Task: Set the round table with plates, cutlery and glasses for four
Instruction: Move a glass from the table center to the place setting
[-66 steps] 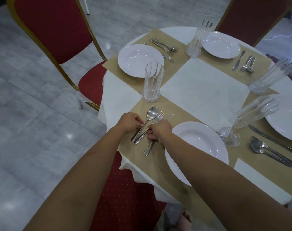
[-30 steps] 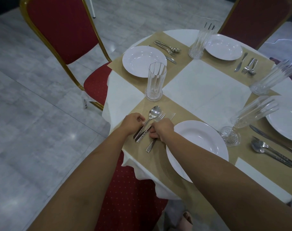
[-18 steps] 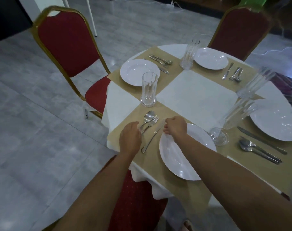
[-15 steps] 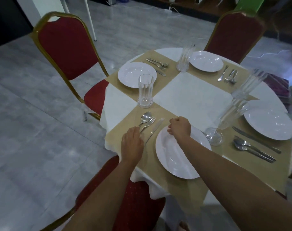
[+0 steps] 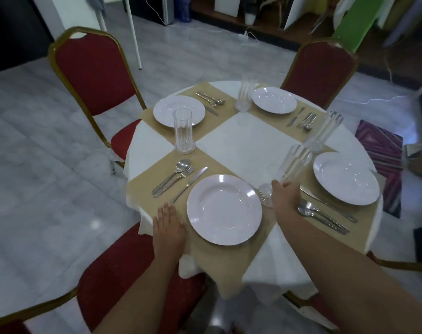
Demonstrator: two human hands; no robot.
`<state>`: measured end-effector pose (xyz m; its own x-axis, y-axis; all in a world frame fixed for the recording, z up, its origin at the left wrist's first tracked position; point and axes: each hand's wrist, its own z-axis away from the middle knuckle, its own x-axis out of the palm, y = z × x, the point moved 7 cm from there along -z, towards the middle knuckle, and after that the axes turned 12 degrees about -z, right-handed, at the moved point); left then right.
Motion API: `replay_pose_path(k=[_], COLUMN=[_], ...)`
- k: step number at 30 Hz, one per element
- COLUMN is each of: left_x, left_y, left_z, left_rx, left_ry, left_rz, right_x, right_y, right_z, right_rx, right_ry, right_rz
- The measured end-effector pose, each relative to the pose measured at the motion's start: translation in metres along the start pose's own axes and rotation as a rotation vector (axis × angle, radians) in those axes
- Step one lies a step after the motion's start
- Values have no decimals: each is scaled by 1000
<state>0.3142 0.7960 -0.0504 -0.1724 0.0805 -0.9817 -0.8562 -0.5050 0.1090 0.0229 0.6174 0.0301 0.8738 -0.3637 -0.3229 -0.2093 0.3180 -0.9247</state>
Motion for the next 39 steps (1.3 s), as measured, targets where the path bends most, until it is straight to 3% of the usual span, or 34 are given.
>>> replay_pose_path(k=[6,13,26,39], left_x=[16,27,36,34], left_y=[18,28,28,34], left_z=[19,17,19,27], left_rx=[-90,-170,-152,-183], left_ry=[9,15,50,38], left_rz=[12,54,33,43], right_x=[-12,-11,8,17], right_y=[22,2,12,-4], right_z=[-81,-85,-100,-64], right_rx=[70,43,97,-160], right_ry=[-58,-140,-185,-254], right_rz=[115,158,95,30])
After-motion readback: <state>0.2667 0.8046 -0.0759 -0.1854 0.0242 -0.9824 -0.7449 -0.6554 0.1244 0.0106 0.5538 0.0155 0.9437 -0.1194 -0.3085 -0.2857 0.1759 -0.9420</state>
